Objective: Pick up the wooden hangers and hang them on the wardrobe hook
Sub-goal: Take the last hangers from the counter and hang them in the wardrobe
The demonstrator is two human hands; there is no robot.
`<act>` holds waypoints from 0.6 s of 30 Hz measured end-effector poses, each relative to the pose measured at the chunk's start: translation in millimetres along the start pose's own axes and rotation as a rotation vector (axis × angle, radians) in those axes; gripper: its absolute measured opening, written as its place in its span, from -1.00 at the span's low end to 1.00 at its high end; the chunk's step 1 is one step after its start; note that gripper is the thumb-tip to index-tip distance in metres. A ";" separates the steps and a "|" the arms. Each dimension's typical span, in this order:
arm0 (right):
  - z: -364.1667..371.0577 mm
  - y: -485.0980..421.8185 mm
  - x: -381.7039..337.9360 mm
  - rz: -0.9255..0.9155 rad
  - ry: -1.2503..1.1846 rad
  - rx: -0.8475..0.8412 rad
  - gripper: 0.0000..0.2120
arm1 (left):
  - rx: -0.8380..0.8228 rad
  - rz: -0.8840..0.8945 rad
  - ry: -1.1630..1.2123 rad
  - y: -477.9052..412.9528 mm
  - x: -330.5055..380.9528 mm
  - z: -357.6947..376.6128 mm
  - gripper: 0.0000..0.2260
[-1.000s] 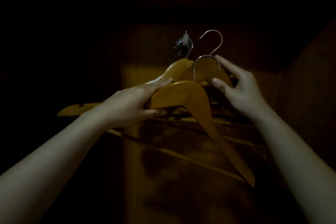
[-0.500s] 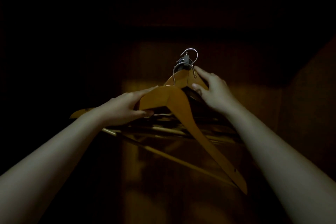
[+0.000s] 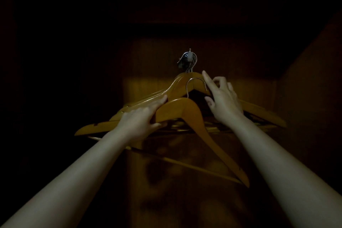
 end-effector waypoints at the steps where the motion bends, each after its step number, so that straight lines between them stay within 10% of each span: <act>1: -1.6 3.2 2.4 0.008 0.001 0.024 -0.32 | 0.012 0.007 -0.012 0.7 2.1 2.5 -0.29; 14: -6.8 47.1 -0.1 0.022 0.059 -0.064 -0.44 | 0.049 -0.078 0.069 25.0 2.4 11.1 -0.31; 18: -18.6 104.9 -9.7 0.004 -0.279 -0.115 -0.58 | 0.079 -0.090 0.022 72.6 22.1 18.7 -0.57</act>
Point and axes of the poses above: each hand's wrist, its own y-axis away from the middle knuckle, its own z-axis out of the palm, x = y × z, the point moved 6 cm from there along -y, towards the middle knuckle, and after that the axes turned 7 degrees about y, right-handed, at the moved point
